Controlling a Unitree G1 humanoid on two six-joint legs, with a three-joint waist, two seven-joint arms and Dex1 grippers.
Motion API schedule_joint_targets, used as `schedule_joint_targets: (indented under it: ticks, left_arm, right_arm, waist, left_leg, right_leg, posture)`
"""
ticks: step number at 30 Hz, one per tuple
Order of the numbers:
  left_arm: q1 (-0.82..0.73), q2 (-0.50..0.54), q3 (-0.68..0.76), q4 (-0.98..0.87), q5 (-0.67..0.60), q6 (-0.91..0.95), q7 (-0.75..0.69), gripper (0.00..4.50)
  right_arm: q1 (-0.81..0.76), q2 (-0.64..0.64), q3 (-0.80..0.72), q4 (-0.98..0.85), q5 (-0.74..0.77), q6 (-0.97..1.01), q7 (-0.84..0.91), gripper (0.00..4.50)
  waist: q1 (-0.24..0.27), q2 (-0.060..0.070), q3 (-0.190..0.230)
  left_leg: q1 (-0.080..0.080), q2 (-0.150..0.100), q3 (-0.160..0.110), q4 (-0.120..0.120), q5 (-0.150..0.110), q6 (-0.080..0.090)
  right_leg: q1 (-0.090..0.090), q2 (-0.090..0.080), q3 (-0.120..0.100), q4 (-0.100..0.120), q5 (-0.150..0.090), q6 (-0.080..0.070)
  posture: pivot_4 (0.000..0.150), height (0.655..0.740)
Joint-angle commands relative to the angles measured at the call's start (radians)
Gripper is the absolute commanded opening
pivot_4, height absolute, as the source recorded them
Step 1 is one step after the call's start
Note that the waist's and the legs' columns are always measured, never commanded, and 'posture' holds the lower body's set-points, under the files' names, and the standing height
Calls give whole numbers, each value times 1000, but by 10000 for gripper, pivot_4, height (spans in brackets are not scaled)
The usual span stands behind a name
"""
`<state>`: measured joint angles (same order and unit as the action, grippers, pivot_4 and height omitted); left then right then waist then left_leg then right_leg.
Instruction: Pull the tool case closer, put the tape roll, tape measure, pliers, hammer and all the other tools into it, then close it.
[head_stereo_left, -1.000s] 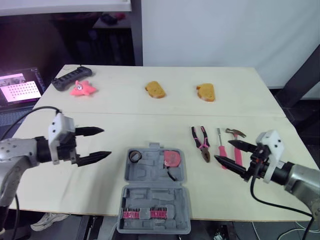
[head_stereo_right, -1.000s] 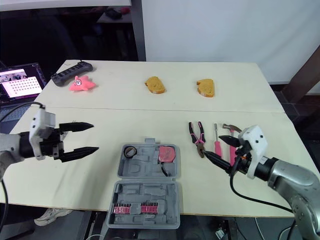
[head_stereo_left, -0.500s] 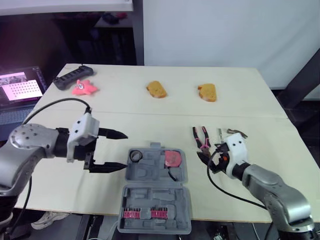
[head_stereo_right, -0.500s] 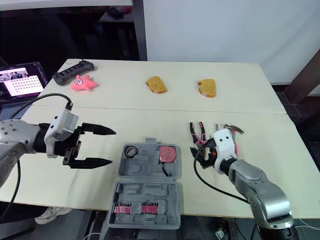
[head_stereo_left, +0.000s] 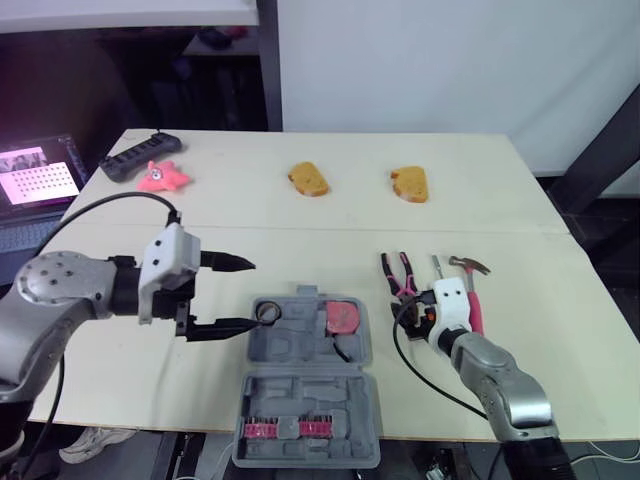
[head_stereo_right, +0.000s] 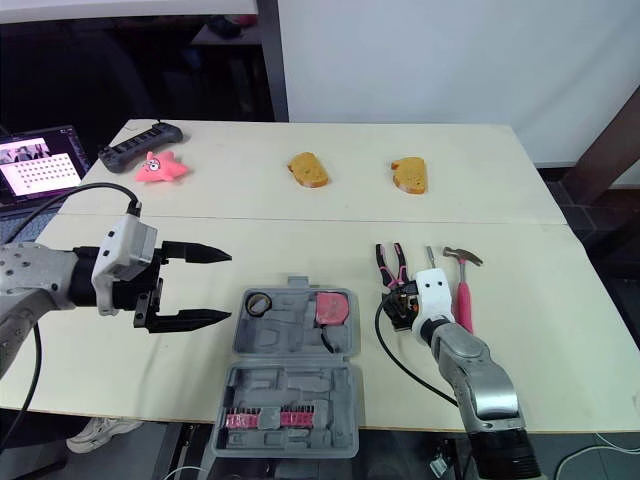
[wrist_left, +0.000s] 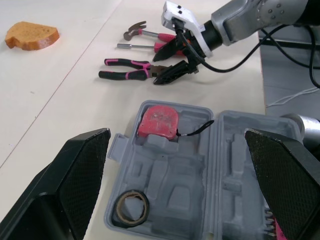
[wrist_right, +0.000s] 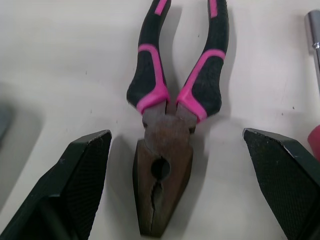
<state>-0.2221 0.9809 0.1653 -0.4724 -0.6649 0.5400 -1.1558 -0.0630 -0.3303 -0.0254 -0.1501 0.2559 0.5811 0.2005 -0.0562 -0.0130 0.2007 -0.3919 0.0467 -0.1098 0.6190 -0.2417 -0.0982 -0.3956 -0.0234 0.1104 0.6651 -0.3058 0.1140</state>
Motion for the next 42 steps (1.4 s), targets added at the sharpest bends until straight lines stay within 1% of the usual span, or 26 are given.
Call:
schedule_joint_targets:
  ticks: [1,5,6,9,13,18,22,26,27,31,33,35,37,39,42]
  left_arm:
    - [12,-3,36,-34,-16,-3,18,45000]
    - [24,0,45,-29,-12,-9,19,45000]
    - [27,-2,46,-26,-10,-13,21,45000]
    - [32,-15,40,-14,2,-28,31,45000]
    - [51,-34,35,8,21,-29,59,45000]
    - [98,-55,38,60,79,-79,81,45000]
    - [123,-72,46,89,94,-107,85,45000]
    - [172,-75,51,111,122,-164,68,45000]
    - [179,-75,54,116,123,-173,63,45000]
    - [209,-75,75,128,126,-217,40,45000]
    - [240,-78,111,119,108,-247,14,45000]
    - [274,-81,145,118,93,-262,-4,45000]
    - [313,-87,182,128,85,-274,-13,45000]
    - [359,-90,212,133,101,-299,-22,45000]
    - [456,-105,278,122,106,-312,-21,45000]
  right_arm:
    - [9,22,7,3,-13,-8,5,26997]
    - [25,32,2,-23,-27,-2,3,10236]
    - [28,29,6,-32,-32,-3,9,9754]
    - [25,14,19,-42,-49,-19,31,9755]
    - [-14,-6,-7,-63,-49,-40,52,9755]
    - [-96,-94,-4,-102,-34,-46,162,9755]
    - [-199,-214,11,-116,5,-7,323,9755]
    - [-305,-392,60,-150,74,21,595,9755]
    - [-318,-422,71,-153,82,26,637,9755]
    - [-396,-546,161,-184,67,26,805,9755]
    - [-450,-545,209,-253,71,28,840,9755]
    - [-502,-541,268,-313,94,101,871,9755]
    - [-564,-549,357,-347,83,184,911,9755]
    - [-639,-556,446,-350,84,295,953,9755]
    - [-758,-468,565,-281,82,423,960,9755]
  waist:
    - [-6,0,0]
    - [-13,0,0]
    - [-13,0,0]
    - [-13,0,0]
    - [-14,0,0]
    - [-14,2,1]
    - [-13,2,1]
    - [-12,3,2]
    - [-12,3,2]
    - [-11,3,2]
    - [-14,3,2]
    - [-19,3,3]
    - [-16,4,3]
    - [-13,3,3]
    - [-13,3,3]
  left_leg:
    - [0,0,0,0,0,0]
    - [0,0,0,-1,0,0]
    - [0,0,0,-1,0,0]
    - [0,0,0,-2,0,0]
    - [0,0,0,-2,0,0]
    - [0,0,0,-2,0,0]
    - [0,0,0,-2,0,0]
    - [0,0,0,-3,0,0]
    - [0,0,0,-3,0,0]
    - [0,0,-1,-4,0,0]
    - [-1,0,0,-4,0,0]
    - [-1,0,0,-4,0,0]
    - [-1,1,0,-4,0,0]
    - [0,1,-1,-4,0,0]
    - [-1,0,0,-3,0,0]
  right_leg:
    - [0,0,0,0,0,0]
    - [0,0,0,0,0,0]
    - [0,0,0,0,0,0]
    - [0,0,0,0,0,0]
    - [-1,0,0,0,0,0]
    - [-1,0,0,0,0,0]
    - [-1,0,0,0,0,0]
    - [-1,0,0,0,0,1]
    - [-1,0,-1,0,0,1]
    - [-1,-1,-1,0,0,0]
    - [-2,-1,-1,0,0,0]
    - [-2,-1,-1,0,0,0]
    - [-3,0,-1,1,0,0]
    - [-3,0,-2,1,0,0]
    - [-3,-2,-2,0,0,0]
  posture:
    - [1500,7400]
    - [1500,7400]
    - [1500,7400]
    - [1500,7400]
    - [1500,7400]
    - [1500,7400]
    - [1500,7400]
    - [1500,7400]
    - [1500,7400]
    - [1500,7400]
    - [1500,7400]
    - [1500,7400]
    - [1500,7400]
    - [1500,7400]
    - [1500,7400]
